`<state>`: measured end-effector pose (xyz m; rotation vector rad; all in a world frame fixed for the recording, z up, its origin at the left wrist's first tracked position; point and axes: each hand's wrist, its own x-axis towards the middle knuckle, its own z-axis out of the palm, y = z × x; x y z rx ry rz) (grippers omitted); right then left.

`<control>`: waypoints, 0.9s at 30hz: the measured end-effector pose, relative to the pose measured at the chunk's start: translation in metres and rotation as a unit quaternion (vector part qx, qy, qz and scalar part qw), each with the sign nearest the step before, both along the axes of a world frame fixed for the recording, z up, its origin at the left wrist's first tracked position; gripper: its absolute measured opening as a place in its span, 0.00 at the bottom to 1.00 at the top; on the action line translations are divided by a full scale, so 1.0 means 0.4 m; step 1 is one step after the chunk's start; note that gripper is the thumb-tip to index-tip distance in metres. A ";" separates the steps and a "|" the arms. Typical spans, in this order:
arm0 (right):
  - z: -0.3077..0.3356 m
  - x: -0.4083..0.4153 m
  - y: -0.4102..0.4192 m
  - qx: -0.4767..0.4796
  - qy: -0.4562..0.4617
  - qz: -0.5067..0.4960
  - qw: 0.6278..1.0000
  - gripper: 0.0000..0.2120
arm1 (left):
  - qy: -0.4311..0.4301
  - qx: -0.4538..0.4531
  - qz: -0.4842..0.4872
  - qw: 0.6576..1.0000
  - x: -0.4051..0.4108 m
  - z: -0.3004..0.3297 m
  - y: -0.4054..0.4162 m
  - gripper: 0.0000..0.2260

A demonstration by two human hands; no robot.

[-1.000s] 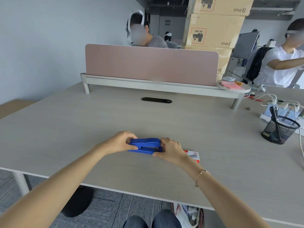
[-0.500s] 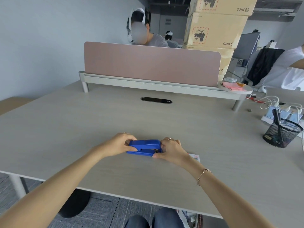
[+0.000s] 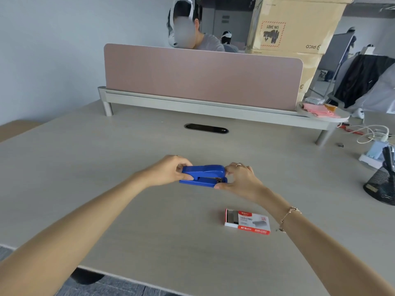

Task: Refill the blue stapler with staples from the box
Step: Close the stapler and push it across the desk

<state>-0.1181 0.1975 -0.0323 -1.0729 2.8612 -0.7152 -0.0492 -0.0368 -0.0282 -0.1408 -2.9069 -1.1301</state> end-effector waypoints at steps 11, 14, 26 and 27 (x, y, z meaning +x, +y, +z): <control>0.015 -0.236 0.003 -0.012 -0.011 -0.009 1.000 0.18 | 0.005 0.002 -0.015 1.000 -0.260 -0.002 -0.001 0.08; 0.012 -0.301 -0.010 -0.013 -0.015 -0.016 1.000 0.17 | 0.005 -0.001 -0.014 1.000 -0.330 -0.011 -0.011 0.07; -0.010 -0.534 -0.046 -0.012 -0.056 -0.058 0.997 0.17 | -0.001 0.010 -0.034 0.999 -0.595 -0.041 -0.041 0.06; -0.009 -0.555 -0.050 -0.012 -0.061 -0.061 0.996 0.17 | 0.004 0.007 -0.031 1.000 -0.615 -0.043 -0.043 0.06</control>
